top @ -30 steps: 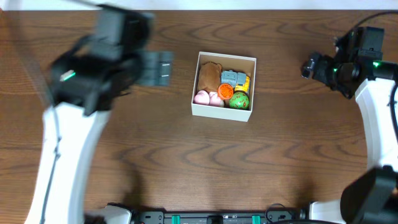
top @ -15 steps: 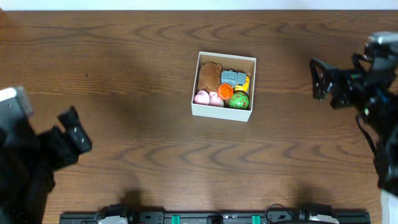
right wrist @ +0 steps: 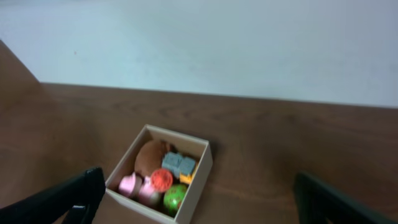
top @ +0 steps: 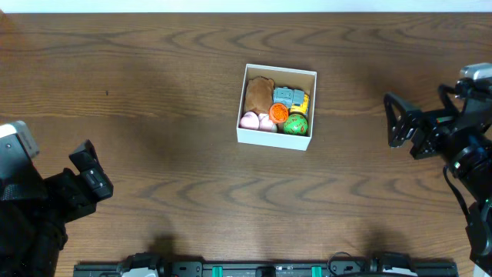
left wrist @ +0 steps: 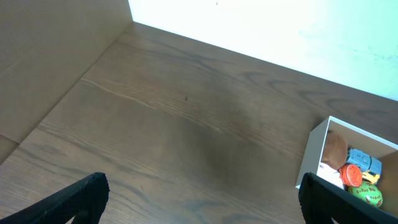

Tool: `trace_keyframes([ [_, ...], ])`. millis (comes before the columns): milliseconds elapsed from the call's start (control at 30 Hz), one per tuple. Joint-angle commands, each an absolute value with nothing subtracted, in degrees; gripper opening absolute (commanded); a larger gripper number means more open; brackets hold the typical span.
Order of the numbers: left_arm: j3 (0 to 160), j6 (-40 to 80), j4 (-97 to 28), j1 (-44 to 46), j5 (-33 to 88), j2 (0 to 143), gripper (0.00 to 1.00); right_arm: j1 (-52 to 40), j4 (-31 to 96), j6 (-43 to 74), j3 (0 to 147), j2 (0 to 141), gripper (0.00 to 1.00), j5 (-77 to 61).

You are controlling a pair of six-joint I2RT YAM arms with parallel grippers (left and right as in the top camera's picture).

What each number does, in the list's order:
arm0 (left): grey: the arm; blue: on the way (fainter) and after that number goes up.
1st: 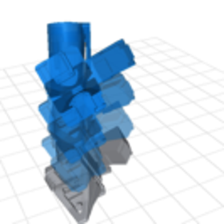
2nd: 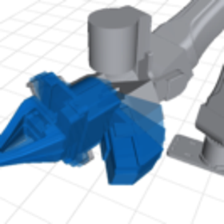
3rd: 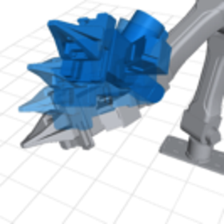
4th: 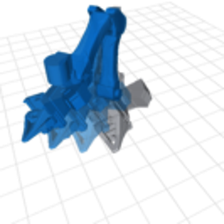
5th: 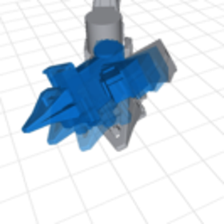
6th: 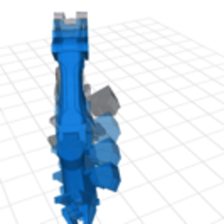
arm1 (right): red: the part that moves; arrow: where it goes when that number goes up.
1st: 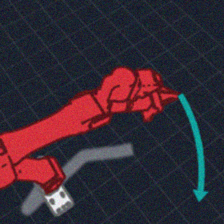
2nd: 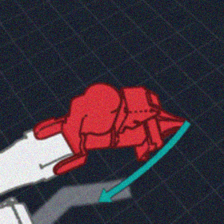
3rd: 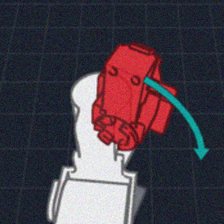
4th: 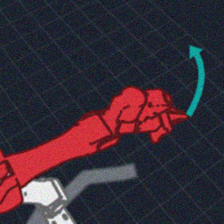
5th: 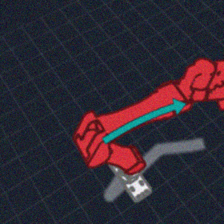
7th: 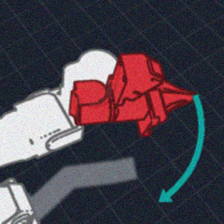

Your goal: Pack container

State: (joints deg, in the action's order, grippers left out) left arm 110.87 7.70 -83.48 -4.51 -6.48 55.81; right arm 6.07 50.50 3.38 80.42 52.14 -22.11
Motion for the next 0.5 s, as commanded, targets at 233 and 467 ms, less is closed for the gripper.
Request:
trace_keyframes([
  [233,111.2,8.23,-83.55,-4.86,-7.35,56.1,0.98,5.28,52.64,2.98,80.88,52.01,0.99,-22.57],
  [467,111.2,8.23,-83.55,-4.86,-7.35,56.1,0.98,5.28,52.82,2.61,80.88,52.01,0.99,-21.02],
])
